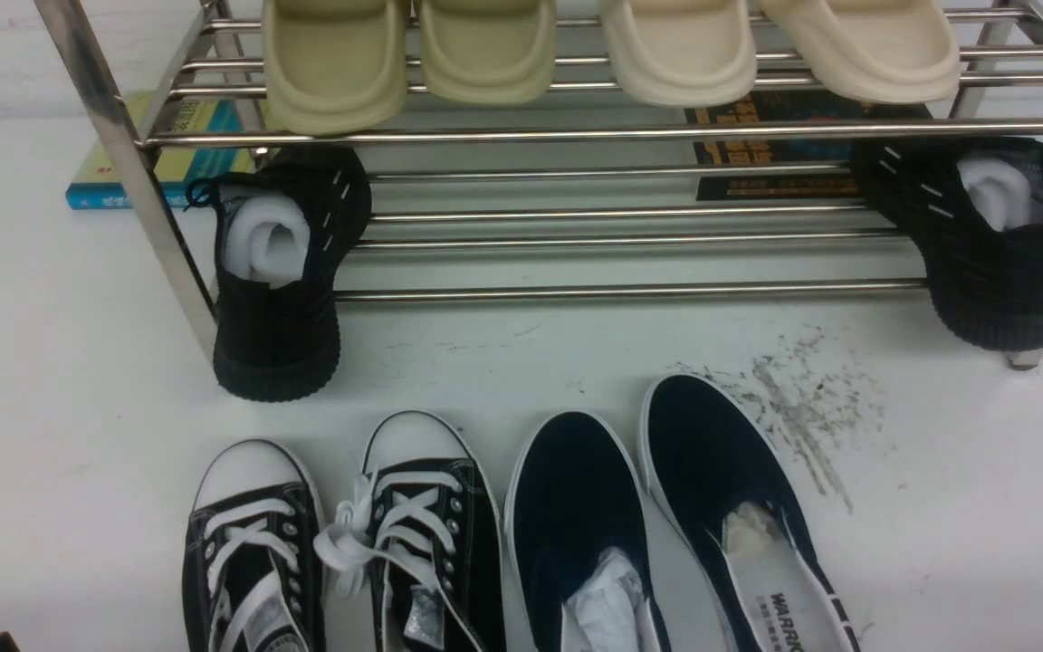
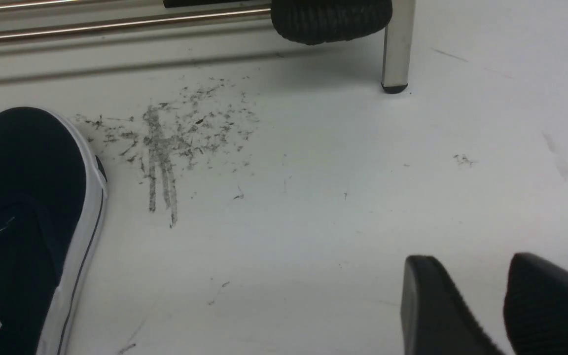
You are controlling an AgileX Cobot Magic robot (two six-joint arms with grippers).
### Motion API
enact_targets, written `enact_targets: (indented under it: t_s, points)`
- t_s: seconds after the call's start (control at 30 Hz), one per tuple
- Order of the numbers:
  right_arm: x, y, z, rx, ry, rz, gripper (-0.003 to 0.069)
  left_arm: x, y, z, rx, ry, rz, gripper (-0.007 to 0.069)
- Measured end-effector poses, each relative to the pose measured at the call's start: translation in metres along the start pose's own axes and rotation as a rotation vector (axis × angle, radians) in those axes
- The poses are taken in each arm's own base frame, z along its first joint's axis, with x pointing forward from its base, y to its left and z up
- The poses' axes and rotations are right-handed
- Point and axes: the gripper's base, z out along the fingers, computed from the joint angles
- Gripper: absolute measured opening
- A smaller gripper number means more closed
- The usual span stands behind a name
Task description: Take the shoes off the shelf with your hand on the white table.
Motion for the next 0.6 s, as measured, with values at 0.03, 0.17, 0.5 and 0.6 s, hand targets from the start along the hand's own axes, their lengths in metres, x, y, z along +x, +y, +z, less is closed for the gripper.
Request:
enact_targets:
  t_s: [0.03,0.17,0.5,0.6]
  points:
    - [0.0000,0.0000,0.0000,0.000,0.000,0.000,0.0240,0.0000,0.0000,0.0000,0.000,0.000,0.000,0.0200]
    - [0.0000,0.0000,0.0000,0.000,0.000,0.000,0.0240,0.0000,0.0000,0.0000,0.000,0.000,0.000,0.0202]
    - [0.0000,0.0000,0.0000,0.000,0.000,0.000,0.0240,0.0000,0.0000,0.0000,0.000,0.000,0.000,0.0214]
    - [0.0000,0.0000,0.0000,0.000,0.000,0.000,0.0240,0.0000,0.0000,0.0000,0.000,0.000,0.000,0.0216]
